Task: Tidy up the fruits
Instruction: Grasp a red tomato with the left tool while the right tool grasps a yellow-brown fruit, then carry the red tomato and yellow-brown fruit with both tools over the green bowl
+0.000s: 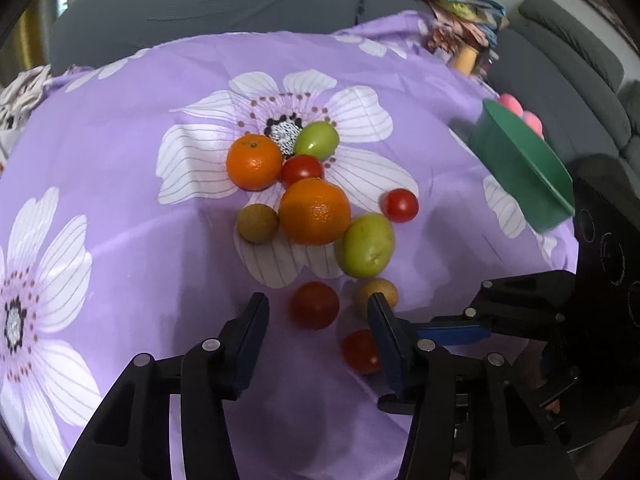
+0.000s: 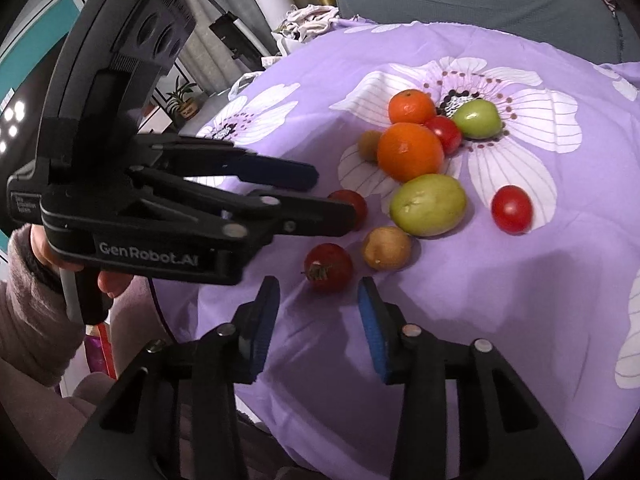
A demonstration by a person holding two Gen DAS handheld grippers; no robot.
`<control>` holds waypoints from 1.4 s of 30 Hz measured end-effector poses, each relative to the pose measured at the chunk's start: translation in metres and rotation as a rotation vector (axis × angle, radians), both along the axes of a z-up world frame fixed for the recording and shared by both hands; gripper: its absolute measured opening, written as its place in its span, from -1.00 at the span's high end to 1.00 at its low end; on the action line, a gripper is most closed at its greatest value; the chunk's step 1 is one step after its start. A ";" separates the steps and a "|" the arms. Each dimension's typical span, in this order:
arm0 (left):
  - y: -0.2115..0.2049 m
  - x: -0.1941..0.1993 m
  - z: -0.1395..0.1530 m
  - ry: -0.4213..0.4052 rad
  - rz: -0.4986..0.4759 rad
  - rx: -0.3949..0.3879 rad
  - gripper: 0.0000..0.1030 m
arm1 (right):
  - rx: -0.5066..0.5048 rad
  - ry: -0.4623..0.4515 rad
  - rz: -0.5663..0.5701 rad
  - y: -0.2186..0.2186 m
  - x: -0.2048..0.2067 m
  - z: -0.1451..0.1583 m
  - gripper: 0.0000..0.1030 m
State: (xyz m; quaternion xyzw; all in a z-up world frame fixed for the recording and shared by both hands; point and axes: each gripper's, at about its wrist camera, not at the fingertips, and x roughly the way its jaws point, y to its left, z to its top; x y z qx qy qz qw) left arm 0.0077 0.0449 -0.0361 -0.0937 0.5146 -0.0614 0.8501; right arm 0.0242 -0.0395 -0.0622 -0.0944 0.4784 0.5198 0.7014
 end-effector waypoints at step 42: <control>-0.008 0.009 -0.014 0.050 -0.003 -0.033 0.49 | -0.051 -0.097 -0.139 -0.037 0.012 0.006 0.58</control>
